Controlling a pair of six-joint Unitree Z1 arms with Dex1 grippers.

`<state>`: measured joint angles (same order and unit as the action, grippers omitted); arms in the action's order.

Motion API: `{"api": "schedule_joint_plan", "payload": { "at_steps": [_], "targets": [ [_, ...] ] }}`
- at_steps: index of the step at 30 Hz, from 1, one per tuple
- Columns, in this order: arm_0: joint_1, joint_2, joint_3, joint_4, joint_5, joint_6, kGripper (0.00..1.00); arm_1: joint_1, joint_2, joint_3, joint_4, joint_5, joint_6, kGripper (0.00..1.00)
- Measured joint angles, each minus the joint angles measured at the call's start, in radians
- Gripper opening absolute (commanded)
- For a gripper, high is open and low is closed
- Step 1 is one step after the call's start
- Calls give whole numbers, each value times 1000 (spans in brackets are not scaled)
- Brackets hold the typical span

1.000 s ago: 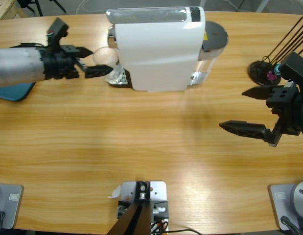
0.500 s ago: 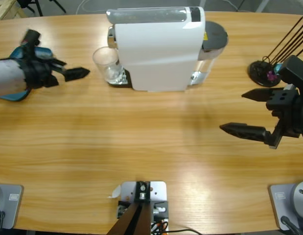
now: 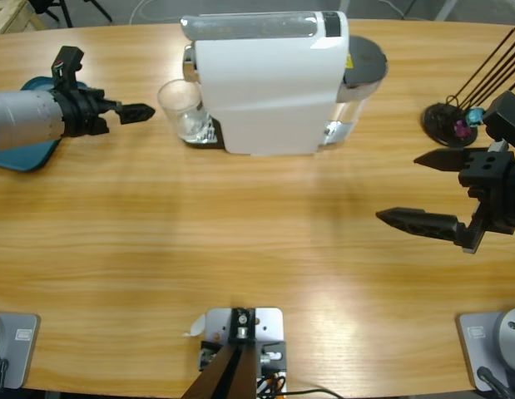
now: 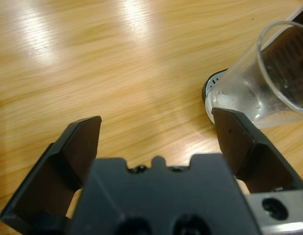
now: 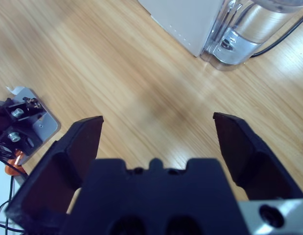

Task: Pour coffee

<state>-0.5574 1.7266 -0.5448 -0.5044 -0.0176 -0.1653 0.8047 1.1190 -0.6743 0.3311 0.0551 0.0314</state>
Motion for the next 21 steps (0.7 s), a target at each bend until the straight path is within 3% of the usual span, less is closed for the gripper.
{"api": "schedule_joint_plan", "payload": {
  "at_steps": [21],
  "targets": [
    [0, 59, -89, 2, -74, -7, 945, 0, -21, 4, -3, 0, 0, 964]
  ]
}}
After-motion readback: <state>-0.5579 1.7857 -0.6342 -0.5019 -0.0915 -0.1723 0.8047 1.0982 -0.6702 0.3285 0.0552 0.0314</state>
